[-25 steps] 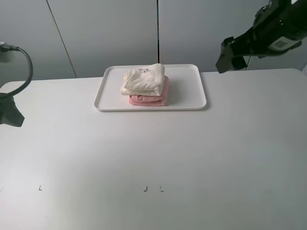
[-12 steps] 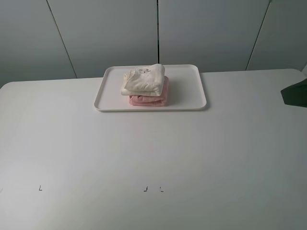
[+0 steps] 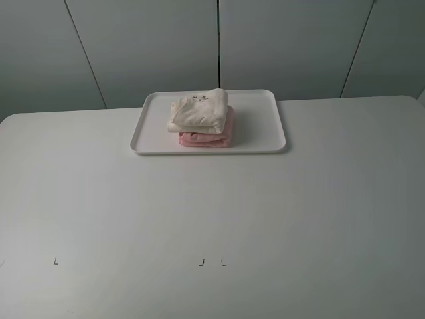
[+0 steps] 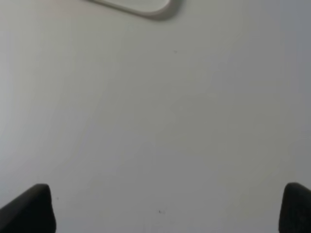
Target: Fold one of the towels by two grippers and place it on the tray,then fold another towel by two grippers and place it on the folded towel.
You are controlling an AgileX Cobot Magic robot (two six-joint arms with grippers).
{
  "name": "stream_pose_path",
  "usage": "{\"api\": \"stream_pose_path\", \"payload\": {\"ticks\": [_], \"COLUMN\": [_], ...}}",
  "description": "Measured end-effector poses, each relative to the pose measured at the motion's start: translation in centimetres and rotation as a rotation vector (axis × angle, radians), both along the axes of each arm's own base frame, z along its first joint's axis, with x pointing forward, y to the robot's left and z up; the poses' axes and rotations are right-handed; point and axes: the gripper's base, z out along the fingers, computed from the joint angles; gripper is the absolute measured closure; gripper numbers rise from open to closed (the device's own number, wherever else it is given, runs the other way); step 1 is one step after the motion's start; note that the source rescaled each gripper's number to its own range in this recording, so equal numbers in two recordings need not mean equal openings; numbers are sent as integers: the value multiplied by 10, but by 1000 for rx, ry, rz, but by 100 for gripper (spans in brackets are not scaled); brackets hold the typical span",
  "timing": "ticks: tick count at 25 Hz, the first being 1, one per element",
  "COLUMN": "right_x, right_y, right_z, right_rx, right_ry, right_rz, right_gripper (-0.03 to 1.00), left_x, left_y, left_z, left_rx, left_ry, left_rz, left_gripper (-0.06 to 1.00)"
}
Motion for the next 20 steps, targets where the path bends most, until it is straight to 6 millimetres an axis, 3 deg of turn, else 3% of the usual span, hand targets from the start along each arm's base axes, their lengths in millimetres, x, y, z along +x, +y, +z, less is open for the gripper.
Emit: {"api": "stream_pose_path", "payload": {"ticks": [6,11,20], "right_x": [-14,-16,-17], "right_y": [-5,-6,-7], "right_z": [-1,-14,-17], "right_rx": [22,18,18], "right_ry": [-56,-45,-64], "right_rz": [-1,0,6], "right_gripper": [-3,-3,-3], "left_x": [-35,-57,-49], "left_y": [5,8,4], "left_z": [1,-2,-23], "left_rx": [-29,-49,-82], "left_ry": [-175,-280,-219], "left_rz": [-1,-3,-10], "left_gripper": [-5,-5,-5]}}
